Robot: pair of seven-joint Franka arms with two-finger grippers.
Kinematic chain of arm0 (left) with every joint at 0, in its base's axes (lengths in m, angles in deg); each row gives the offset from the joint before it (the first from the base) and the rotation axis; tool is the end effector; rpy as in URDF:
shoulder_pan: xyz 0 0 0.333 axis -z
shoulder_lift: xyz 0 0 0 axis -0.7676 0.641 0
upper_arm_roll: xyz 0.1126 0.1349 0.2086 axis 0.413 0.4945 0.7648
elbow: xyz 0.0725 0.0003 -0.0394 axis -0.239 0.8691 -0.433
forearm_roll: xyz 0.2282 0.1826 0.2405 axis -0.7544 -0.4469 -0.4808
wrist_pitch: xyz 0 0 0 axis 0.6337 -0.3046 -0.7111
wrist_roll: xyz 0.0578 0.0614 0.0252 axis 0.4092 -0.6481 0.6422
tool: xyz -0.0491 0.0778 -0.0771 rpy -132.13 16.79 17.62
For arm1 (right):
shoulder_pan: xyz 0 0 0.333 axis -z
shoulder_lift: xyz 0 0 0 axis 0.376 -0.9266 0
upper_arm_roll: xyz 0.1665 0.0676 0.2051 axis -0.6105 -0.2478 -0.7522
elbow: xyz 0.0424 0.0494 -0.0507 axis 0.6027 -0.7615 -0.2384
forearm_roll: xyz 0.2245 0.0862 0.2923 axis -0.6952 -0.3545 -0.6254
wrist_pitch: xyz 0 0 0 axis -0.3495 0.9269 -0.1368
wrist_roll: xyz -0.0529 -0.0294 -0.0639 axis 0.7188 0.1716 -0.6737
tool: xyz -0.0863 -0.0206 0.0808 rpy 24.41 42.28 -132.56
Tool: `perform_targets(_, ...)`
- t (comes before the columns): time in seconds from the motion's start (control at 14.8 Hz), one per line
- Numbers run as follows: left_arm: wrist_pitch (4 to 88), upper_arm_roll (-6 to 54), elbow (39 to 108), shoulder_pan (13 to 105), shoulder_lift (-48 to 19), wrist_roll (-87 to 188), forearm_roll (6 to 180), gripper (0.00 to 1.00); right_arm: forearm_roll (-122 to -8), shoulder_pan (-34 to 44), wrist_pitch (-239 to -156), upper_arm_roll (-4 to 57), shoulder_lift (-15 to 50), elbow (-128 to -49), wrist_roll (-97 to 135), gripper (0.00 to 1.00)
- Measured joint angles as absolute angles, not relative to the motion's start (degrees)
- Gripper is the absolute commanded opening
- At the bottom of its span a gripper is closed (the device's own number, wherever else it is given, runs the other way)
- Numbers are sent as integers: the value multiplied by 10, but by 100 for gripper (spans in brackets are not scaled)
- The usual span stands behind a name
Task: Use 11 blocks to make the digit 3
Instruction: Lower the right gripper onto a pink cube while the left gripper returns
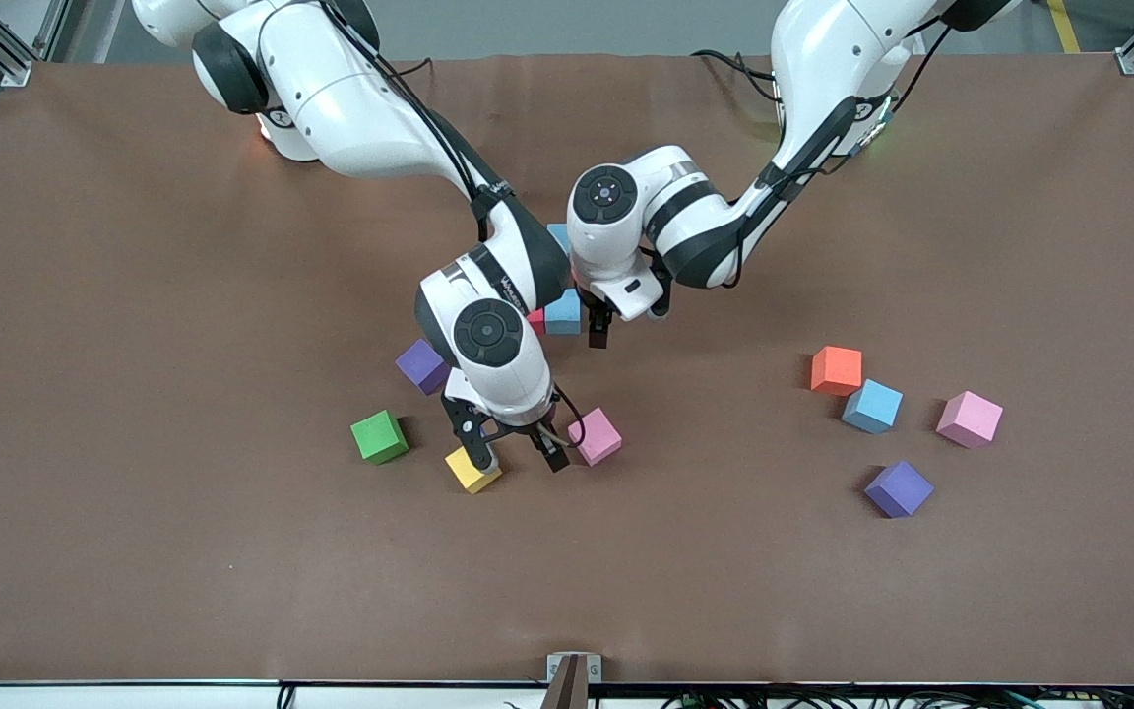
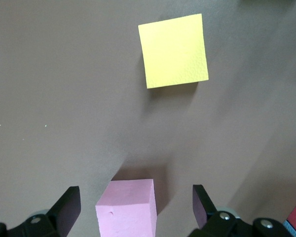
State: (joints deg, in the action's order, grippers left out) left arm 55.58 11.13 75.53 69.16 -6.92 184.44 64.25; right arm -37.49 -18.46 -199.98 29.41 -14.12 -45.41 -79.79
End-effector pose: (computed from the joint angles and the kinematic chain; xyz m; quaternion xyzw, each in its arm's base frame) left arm 0.4214 -0.4552 0.2288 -0.7546 -0.6558 0.0082 0.0207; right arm 0.6044 0.4391 0.2565 -0.8586 0.5087 -0.0103 0.0629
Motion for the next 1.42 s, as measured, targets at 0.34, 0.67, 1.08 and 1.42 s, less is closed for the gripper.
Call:
perform_targets(0.34, 556, 111, 800, 634, -109, 1743, 643, 100, -375, -189, -2026, 290, -154, -454, -808, 100)
perform_targets(0.67, 553, 112, 831, 536, -162, 1607, 643, 100, -375, -193, -2055, 282, -187, -442, -837, 100)
perform_targets(1.08, 588, 112, 880, 418, -193, 1411, 643, 100, -375, -197, -2079, 274, -205, -418, -858, 100)
perform_targets(1.42, 612, 113, 889, 327, -193, 1286, 643, 100, -375, -198, -2092, 271, -221, -400, -860, 100)
